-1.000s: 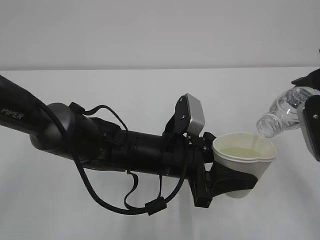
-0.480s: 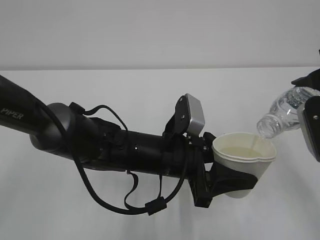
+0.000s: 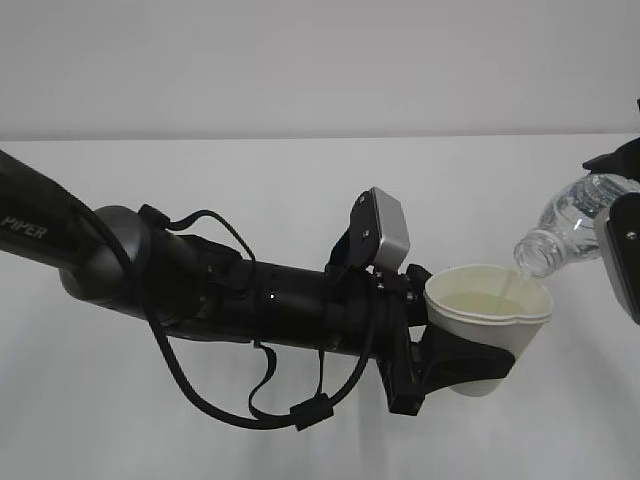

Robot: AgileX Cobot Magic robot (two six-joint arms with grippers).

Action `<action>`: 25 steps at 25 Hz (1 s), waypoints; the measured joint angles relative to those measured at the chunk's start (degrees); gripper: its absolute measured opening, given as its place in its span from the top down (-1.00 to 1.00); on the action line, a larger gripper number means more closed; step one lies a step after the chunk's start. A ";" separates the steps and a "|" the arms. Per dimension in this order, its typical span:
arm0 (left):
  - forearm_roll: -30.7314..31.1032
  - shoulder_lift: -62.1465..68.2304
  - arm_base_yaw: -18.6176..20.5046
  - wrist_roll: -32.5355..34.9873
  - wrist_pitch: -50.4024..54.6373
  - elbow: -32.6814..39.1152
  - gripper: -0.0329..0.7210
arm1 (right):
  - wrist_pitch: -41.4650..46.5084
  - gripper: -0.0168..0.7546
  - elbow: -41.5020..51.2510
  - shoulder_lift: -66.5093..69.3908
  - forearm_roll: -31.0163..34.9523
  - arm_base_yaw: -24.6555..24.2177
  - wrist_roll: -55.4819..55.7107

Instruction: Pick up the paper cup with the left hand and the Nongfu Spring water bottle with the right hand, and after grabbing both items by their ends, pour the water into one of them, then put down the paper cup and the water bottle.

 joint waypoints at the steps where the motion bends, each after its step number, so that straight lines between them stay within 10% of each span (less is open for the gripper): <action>1: 0.00 0.00 0.00 -0.02 0.00 0.00 -0.18 | 0.00 -0.11 0.00 0.00 0.00 0.00 0.00; 25: 0.19 0.00 0.00 -0.46 0.00 0.00 -0.18 | 0.00 -0.11 0.00 0.00 0.00 0.00 -0.61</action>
